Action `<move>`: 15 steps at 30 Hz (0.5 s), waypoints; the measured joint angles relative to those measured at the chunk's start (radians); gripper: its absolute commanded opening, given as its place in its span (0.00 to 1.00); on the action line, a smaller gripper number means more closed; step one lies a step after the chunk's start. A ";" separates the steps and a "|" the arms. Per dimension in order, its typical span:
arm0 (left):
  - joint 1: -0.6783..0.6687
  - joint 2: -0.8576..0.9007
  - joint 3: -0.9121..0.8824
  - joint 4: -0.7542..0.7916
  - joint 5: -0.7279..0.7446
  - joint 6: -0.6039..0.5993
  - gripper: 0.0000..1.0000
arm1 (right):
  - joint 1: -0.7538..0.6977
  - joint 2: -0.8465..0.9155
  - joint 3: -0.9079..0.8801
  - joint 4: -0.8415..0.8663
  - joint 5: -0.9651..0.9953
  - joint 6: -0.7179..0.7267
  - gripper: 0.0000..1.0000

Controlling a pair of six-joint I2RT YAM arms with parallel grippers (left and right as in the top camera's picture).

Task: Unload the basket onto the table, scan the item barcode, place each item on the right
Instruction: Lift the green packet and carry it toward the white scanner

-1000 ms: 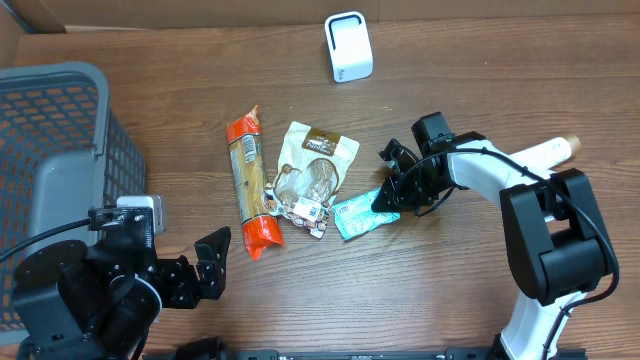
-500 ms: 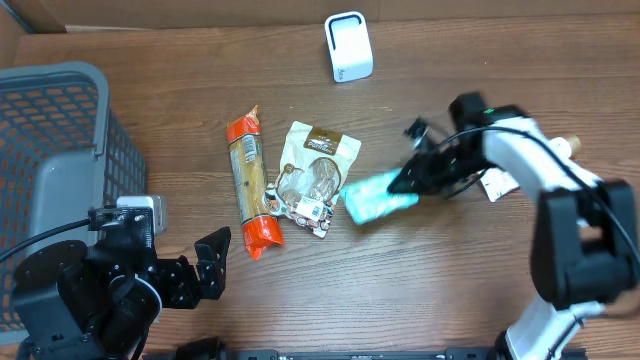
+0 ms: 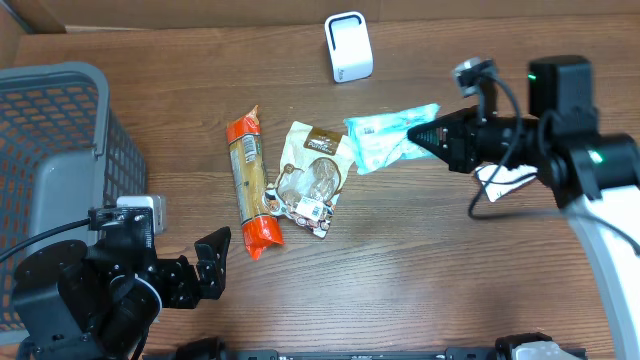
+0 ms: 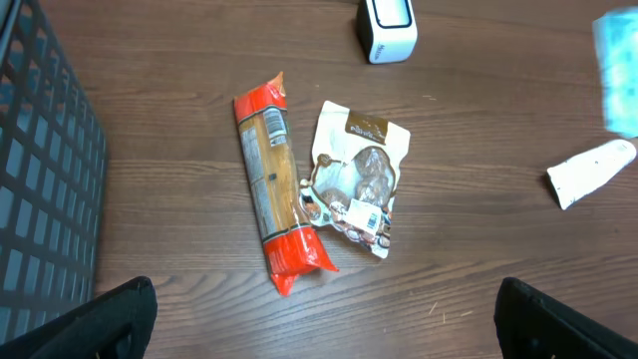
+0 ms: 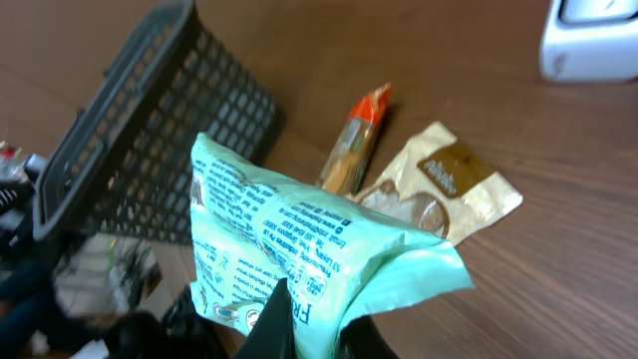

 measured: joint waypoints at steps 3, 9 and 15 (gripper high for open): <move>0.000 0.000 0.000 0.000 0.000 0.000 0.99 | 0.003 -0.061 0.000 0.005 0.036 0.053 0.03; 0.000 0.000 0.000 0.000 0.000 0.000 1.00 | 0.098 -0.083 0.026 -0.006 0.200 0.158 0.03; 0.000 0.000 0.000 0.000 0.000 0.000 0.99 | 0.304 0.104 0.286 -0.061 0.535 0.177 0.03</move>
